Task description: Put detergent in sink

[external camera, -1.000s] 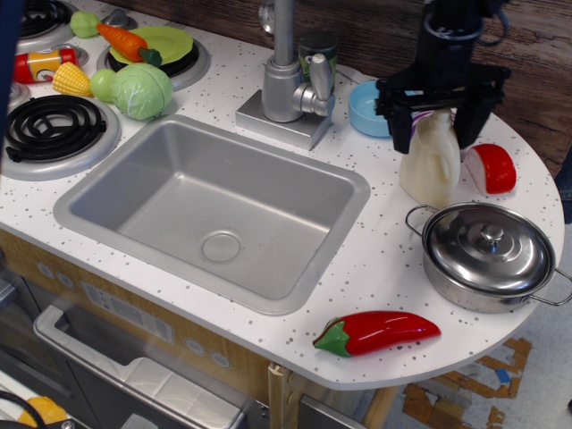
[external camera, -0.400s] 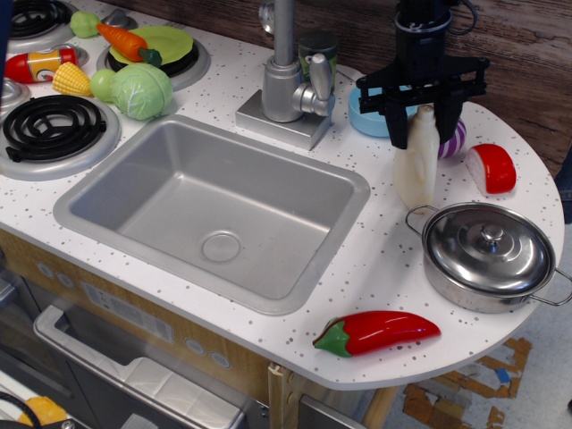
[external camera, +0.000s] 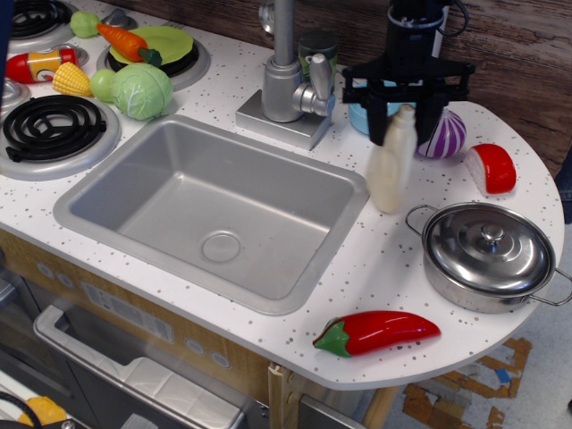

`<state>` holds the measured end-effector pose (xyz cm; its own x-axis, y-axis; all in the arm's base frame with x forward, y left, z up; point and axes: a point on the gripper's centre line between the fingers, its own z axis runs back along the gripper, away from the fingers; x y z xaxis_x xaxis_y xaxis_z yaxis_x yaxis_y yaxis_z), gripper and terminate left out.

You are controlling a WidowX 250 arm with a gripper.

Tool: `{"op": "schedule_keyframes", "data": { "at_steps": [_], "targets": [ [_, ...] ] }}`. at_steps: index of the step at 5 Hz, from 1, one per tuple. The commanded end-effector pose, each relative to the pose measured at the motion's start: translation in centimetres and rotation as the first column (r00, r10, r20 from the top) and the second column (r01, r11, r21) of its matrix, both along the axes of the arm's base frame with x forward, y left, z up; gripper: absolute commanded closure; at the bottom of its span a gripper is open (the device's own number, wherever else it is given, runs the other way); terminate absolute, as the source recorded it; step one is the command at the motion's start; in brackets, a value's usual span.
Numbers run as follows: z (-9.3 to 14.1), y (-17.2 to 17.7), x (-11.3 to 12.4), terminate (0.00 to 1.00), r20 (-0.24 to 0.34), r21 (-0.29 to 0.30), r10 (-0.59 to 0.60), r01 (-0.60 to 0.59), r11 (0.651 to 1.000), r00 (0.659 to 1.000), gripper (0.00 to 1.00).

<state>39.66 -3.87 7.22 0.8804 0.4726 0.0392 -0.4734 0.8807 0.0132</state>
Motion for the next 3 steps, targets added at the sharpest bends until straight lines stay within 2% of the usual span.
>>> {"op": "schedule_keyframes", "data": {
  "at_steps": [1, 2, 3],
  "targets": [
    [6.4, 3.3, -2.2, 0.0, 0.053, 0.156, -0.083, 0.074, 0.985, 0.995, 1.0],
    [5.2, 6.5, -4.8, 0.0, 0.057, 0.221, -0.179, 0.163, 0.962, 0.982, 1.0],
    [3.1, 9.9, -6.8, 0.0, 0.085, 0.194, -0.274, 0.254, 0.948, 0.958, 1.0]
  ]
}}
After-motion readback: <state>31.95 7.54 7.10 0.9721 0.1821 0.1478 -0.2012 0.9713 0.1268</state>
